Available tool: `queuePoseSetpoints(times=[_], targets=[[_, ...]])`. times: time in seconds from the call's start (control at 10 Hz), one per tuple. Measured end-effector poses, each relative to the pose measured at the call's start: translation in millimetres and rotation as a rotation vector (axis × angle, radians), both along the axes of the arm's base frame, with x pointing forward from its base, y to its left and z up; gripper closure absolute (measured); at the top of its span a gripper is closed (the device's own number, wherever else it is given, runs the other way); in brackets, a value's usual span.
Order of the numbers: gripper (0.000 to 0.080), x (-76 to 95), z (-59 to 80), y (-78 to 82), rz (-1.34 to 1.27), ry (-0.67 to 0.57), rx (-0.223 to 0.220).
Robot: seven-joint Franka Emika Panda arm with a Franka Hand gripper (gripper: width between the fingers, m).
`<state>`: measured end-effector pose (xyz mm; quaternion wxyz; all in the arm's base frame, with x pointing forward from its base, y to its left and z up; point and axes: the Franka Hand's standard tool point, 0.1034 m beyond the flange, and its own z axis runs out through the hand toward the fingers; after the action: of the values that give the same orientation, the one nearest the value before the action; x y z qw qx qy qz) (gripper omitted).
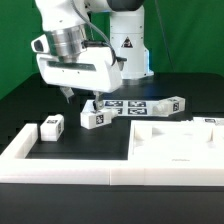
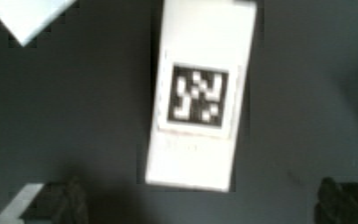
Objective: Assemble one leg
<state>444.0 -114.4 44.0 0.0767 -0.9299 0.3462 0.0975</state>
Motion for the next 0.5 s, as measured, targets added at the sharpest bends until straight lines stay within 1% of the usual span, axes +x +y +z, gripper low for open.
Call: queuePoseSetpoints(times=[0.1,0.2,0.3,0.4,0.5], targets=[[0.015,0.1,-0.3,-1.3,-0.007,0.076,0.064],[0.015,3.8,-0.9,-4.1,-0.013,0.13,0.113],[0.015,5.0,-1.4,-3.6,-0.024,0.177,0.161],[0.015,3.2,-1.8,-2.1,-0.021,0.242,0.215],[0.015,4.0,-4.0,-2.4,-0.019,0.296,0.257]])
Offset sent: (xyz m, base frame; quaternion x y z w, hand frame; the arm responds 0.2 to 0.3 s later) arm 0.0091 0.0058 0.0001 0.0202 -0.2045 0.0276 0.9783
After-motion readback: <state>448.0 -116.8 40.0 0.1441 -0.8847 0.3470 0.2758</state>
